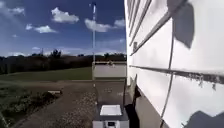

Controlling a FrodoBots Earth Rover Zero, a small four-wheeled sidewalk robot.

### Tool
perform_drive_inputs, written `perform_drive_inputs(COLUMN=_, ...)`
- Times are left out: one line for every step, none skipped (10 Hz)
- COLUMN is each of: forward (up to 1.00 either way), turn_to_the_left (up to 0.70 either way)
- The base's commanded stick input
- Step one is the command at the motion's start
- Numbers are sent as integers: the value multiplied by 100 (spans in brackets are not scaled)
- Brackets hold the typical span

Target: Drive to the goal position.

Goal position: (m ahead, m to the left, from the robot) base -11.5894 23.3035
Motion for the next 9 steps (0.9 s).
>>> perform_drive_inputs(forward=0, turn_to_the_left=70)
perform_drive_inputs(forward=0, turn_to_the_left=70)
perform_drive_inputs(forward=0, turn_to_the_left=70)
perform_drive_inputs(forward=0, turn_to_the_left=70)
perform_drive_inputs(forward=0, turn_to_the_left=70)
perform_drive_inputs(forward=0, turn_to_the_left=70)
perform_drive_inputs(forward=0, turn_to_the_left=70)
perform_drive_inputs(forward=0, turn_to_the_left=70)
perform_drive_inputs(forward=0, turn_to_the_left=70)
